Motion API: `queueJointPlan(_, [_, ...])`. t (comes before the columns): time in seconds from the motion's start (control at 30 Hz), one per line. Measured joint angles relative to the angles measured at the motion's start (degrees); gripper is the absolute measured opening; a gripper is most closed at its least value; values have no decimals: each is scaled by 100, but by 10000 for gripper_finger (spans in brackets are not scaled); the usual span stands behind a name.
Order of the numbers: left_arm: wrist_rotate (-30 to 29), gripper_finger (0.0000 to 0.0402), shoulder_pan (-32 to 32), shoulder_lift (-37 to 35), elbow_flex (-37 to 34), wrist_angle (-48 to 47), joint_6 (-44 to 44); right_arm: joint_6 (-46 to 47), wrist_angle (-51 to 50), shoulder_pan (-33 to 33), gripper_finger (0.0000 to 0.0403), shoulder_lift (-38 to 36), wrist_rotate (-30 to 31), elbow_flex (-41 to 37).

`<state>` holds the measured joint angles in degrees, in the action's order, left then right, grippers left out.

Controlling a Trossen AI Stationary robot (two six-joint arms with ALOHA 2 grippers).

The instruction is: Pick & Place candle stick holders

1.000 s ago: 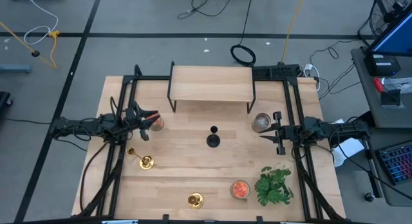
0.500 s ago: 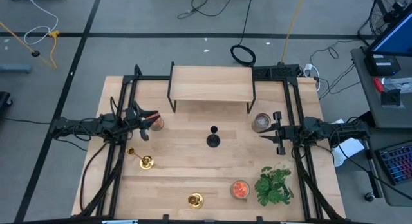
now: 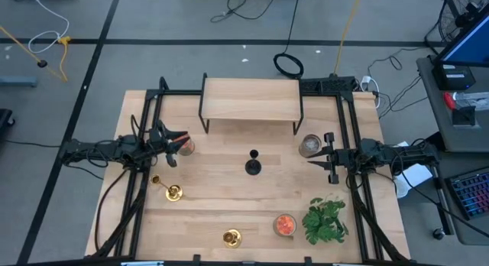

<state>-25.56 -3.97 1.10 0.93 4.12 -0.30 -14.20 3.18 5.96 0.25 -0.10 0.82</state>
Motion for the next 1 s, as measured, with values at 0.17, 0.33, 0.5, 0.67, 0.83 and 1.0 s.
queueJointPlan(0.17, [-79, 113, -2, 0, -4, 38, 204, 0, 0, 0, 59, 0, 0, -2])
queueJointPlan(0.33, [-88, 113, -2, 0, -4, 35, 271, -2, 17, -1, 59, 0, -2, -1])
queueJointPlan(0.5, [269, 113, 0, 0, -4, 37, 176, 775, 572, 7, 59, 0, -17, -2])
queueJointPlan(0.67, [824, 113, -2, 1, 222, -264, 103, 1304, 1673, 4, 59, 0, -2, -2])
queueJointPlan(0.83, [823, 114, -2, 95, 893, -1389, -93, 632, 2571, 4, 59, 0, 267, -2])
queueJointPlan(1.0, [997, 114, 0, 582, 1759, -2686, -759, -206, 3241, 2, 59, 2, 779, -2])
